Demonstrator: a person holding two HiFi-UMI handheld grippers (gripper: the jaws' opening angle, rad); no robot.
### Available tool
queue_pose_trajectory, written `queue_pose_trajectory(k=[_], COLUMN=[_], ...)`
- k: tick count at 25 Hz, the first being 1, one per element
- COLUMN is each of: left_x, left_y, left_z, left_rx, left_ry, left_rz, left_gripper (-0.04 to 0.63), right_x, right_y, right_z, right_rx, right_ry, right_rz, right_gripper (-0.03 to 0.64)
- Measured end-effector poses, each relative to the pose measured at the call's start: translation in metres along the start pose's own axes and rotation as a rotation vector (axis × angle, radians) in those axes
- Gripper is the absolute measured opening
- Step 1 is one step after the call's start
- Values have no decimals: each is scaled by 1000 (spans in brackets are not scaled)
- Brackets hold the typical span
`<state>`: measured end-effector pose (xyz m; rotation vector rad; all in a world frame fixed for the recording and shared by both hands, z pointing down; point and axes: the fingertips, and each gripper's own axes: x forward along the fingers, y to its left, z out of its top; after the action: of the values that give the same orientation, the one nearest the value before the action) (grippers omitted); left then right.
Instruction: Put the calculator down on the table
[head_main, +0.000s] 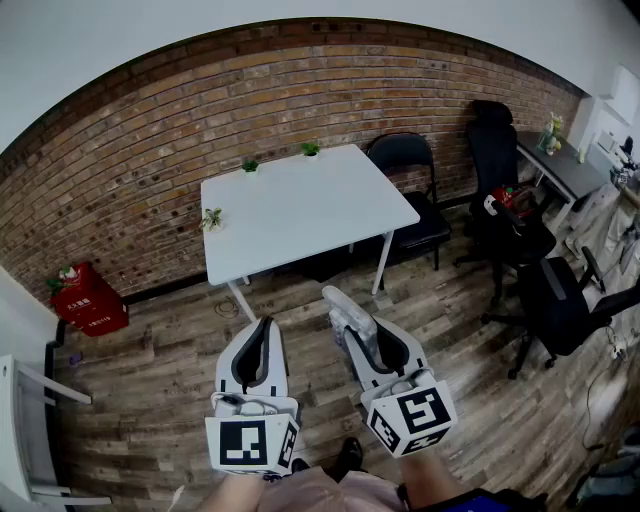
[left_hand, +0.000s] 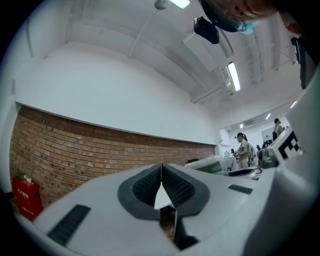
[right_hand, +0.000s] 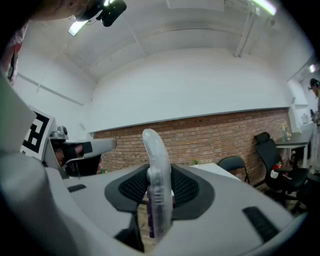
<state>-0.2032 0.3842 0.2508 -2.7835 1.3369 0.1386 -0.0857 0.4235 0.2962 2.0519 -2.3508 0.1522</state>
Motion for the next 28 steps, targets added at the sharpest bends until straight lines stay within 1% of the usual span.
queue_pose_trajectory(k=[9,13,15,17,19,20,23,28], left_x=[12,19,25,31,37,39,48,62], left_y=[-8,-19,-26,-35,-43,-47,-53,-43], left_z=[-6,-9,-10,-10,-9,-10,-13,-23], left_rx=[6,11,13,12,6,4,16,19], left_ry=[17,9,0,-9,-16,-18,-14,8], left_rz=[1,33,45,48,48,51,59,93], left_gripper=[15,17,40,78,137,146,147,147], right_x=[3,-2,-3,-3,-2,-1,7,26], right_y=[-14,-32,-44,-57,-67,-73,-89,-100], right_z=[-2,1,2,2,1,1,0,-4], right_rx=[8,31,29,32,35,34,33,38], right_ry=[3,-22,-28,-28,-23,-22,-21,-8], right_rz=[6,14,16,23,36,41,45,66], right_gripper=[129,130,130,130,130,130,130,130])
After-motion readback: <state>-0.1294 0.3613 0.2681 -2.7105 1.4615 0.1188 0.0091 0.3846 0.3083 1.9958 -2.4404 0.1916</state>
